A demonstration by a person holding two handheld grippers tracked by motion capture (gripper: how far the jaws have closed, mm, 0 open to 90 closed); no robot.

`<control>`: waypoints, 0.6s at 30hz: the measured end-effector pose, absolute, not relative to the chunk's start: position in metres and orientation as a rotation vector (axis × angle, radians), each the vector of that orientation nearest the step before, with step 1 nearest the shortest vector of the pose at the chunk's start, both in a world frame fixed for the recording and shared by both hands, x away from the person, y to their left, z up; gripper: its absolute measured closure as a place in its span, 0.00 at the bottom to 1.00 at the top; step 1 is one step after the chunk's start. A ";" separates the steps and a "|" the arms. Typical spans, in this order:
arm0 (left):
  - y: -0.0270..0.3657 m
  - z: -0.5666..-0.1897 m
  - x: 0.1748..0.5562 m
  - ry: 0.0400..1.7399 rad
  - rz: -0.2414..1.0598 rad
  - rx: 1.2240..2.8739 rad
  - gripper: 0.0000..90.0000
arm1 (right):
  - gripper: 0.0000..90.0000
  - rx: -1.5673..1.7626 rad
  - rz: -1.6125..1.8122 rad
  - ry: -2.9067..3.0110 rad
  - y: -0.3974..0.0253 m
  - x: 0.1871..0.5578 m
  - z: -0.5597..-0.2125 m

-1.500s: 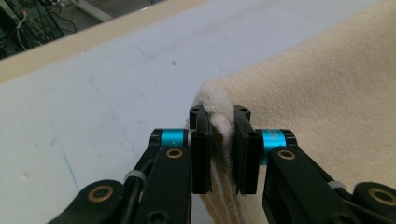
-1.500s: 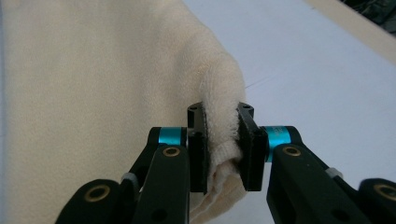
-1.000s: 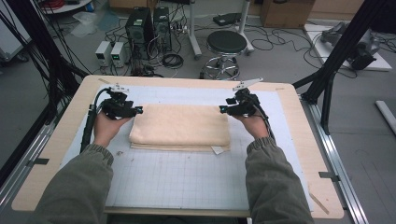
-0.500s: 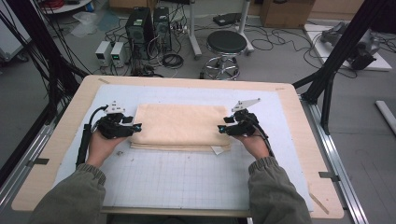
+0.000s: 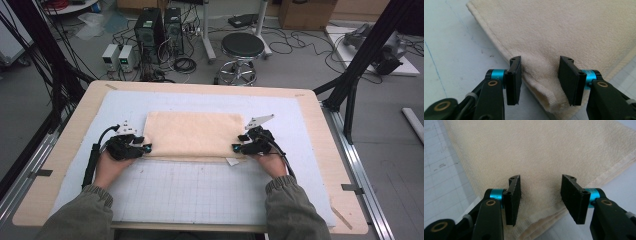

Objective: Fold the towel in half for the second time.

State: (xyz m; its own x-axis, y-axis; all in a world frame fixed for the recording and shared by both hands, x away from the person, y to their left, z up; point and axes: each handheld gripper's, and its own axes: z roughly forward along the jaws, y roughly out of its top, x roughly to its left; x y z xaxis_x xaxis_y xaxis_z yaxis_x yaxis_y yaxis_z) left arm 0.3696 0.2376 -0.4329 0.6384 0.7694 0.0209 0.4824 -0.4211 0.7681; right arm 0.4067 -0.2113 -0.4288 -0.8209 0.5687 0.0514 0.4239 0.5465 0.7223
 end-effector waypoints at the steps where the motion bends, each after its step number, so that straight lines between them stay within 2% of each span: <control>1: 0.237 -0.433 0.369 0.974 0.485 2.094 0.59 | 0.56 0.842 1.132 2.595 -0.211 0.407 -0.429; 5: 0.238 -0.430 0.367 0.967 0.497 2.090 0.58 | 0.54 0.831 1.123 2.589 -0.210 0.406 -0.427; 11: 0.239 -0.423 0.364 0.958 0.493 2.027 0.52 | 0.38 0.868 1.172 2.539 -0.211 0.404 -0.421; 16: 0.240 -0.421 0.360 0.960 0.477 1.999 0.42 | 0.24 0.889 1.190 2.508 -0.211 0.401 -0.417; 18: 0.239 -0.421 0.359 0.955 0.468 1.996 0.39 | 0.24 0.891 1.197 2.503 -0.210 0.399 -0.414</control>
